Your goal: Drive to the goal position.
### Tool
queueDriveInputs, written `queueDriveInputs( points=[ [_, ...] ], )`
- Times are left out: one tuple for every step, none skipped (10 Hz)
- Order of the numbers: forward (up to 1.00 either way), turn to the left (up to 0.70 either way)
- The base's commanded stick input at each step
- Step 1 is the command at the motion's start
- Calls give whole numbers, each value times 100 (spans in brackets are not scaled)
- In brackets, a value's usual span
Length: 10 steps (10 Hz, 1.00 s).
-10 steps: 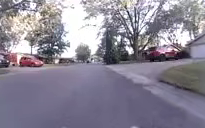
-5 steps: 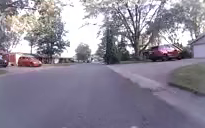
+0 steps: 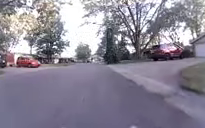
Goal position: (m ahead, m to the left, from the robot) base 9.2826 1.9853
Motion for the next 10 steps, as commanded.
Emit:
queueDriveInputs(
  points=[
    [100,0],
    [100,0],
    [100,0],
    [100,0],
    [100,0],
    [100,0],
    [100,0],
    [100,0],
    [100,0],
    [100,0]
  ],
)
